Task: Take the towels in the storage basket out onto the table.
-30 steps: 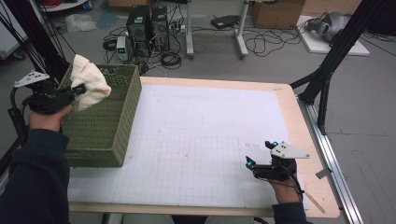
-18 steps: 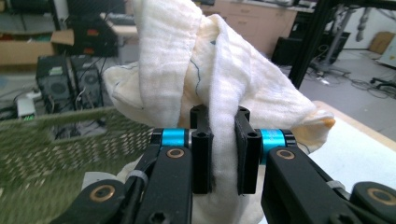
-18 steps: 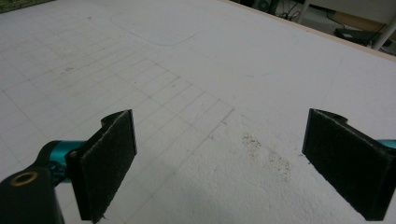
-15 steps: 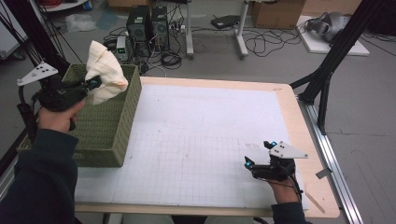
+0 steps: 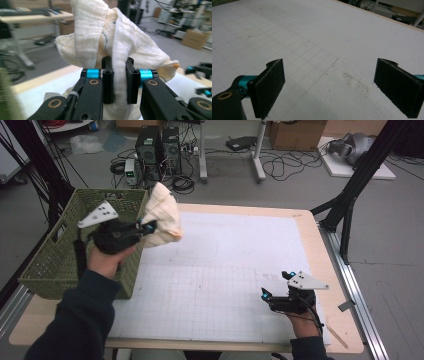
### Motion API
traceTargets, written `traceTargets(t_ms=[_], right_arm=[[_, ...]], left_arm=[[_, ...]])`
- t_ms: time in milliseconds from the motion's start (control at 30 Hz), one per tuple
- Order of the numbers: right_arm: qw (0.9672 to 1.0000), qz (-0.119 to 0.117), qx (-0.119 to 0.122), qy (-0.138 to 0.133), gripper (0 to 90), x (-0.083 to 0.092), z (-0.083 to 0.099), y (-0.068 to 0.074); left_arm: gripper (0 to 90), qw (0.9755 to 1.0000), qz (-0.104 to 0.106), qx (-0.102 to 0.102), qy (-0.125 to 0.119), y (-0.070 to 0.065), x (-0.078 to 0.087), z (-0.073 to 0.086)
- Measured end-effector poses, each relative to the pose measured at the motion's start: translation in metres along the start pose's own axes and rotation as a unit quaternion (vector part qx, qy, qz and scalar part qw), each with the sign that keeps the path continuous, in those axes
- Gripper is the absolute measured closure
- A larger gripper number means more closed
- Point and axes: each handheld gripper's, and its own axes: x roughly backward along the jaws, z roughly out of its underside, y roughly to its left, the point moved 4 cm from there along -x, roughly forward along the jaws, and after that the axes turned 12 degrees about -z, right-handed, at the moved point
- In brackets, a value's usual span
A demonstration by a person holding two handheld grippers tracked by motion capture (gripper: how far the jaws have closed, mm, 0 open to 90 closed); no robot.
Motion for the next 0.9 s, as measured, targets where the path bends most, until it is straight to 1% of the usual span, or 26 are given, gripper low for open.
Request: traceTargets(t_ms=[33,133,200,300,367,433,500,600,700,800,833,867,900], right_arm=[[1.0000,-0.002,-0.002,0.001,9.1,0.000,0.000,0.001],[1.0000,0.000,-0.001,-0.001,9.1,0.001,0.000,0.000],[1.0000,0.001,-0.002,-0.002,9.1,0.002,0.000,0.000],[1.0000,0.001,-0.004,-0.002,9.1,0.002,0.001,-0.001],[1.0000,0.002,-0.002,-0.002,9.1,0.003,0.001,-0.002],[1.0000,0.002,-0.003,-0.002,9.1,0.003,0.001,-0.002],[1.0000,0.002,-0.004,-0.001,9.1,0.003,0.002,-0.003],[1.0000,0.002,-0.004,0.000,9.1,0.003,0.002,-0.003],[1.0000,0.002,-0.006,0.002,9.1,0.003,0.003,-0.003],[1.0000,0.003,-0.006,0.002,9.1,0.003,0.003,-0.004],[1.0000,0.002,-0.006,0.002,9.1,0.003,0.004,-0.004],[1.0000,0.002,-0.005,0.002,9.1,0.003,0.004,-0.004],[1.0000,0.002,-0.005,0.002,9.1,0.003,0.004,-0.004]], left_arm=[[80.0,0.9999,0.010,0.002,0.001,-0.007,-0.004,0.004],[79.9,0.9996,0.025,-0.008,0.012,-0.024,-0.018,0.014],[79.9,0.9990,0.039,-0.010,0.020,-0.036,-0.027,0.021],[79.9,0.9977,0.057,-0.015,0.032,-0.052,-0.042,0.033],[79.8,0.9970,0.066,-0.019,0.036,-0.062,-0.050,0.039],[79.8,0.9962,0.075,-0.019,0.041,-0.070,-0.058,0.046],[79.8,0.9950,0.083,-0.023,0.050,-0.079,-0.067,0.055],[79.7,0.9922,0.095,-0.039,0.071,-0.091,-0.079,0.070],[79.6,0.9895,0.105,-0.042,0.090,-0.101,-0.089,0.088],[79.2,0.9868,0.109,-0.041,0.113,-0.106,-0.098,0.106],[79.0,0.9862,0.110,-0.036,0.119,-0.108,-0.101,0.112],[78.5,0.9852,0.113,-0.032,0.125,-0.110,-0.104,0.117],[78.5,0.9839,0.115,-0.034,0.133,-0.113,-0.107,0.123]])
